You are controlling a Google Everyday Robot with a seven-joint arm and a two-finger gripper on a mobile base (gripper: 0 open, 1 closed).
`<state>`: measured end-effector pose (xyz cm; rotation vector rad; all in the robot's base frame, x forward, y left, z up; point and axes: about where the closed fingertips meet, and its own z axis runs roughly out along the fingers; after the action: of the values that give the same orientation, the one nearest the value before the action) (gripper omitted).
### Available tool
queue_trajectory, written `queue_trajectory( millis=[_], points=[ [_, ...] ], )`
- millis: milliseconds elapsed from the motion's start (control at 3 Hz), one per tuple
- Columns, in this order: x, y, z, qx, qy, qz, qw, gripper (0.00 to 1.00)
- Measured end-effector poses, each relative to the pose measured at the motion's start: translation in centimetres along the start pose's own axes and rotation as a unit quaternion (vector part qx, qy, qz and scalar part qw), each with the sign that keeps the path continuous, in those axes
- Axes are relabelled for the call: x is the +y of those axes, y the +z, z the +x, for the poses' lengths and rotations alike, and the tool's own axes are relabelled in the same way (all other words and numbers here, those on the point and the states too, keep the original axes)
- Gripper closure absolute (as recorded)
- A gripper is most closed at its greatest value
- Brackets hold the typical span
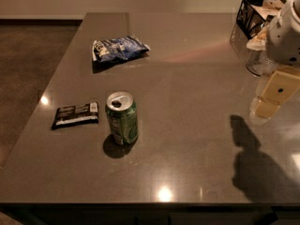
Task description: Move blue chip bag near green can
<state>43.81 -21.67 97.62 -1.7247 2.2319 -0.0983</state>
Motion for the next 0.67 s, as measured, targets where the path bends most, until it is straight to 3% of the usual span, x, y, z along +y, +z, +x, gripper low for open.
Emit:
queue_trajectory(
  millis=[333, 667],
  points=[
    [-0.4, -0.1, -0.2, -0.001, -0.002, 0.004, 1.0, 0.0],
    [-2.4, 0.4, -1.1, -0.008, -0.011, 0.0, 0.9999, 0.0]
  ],
)
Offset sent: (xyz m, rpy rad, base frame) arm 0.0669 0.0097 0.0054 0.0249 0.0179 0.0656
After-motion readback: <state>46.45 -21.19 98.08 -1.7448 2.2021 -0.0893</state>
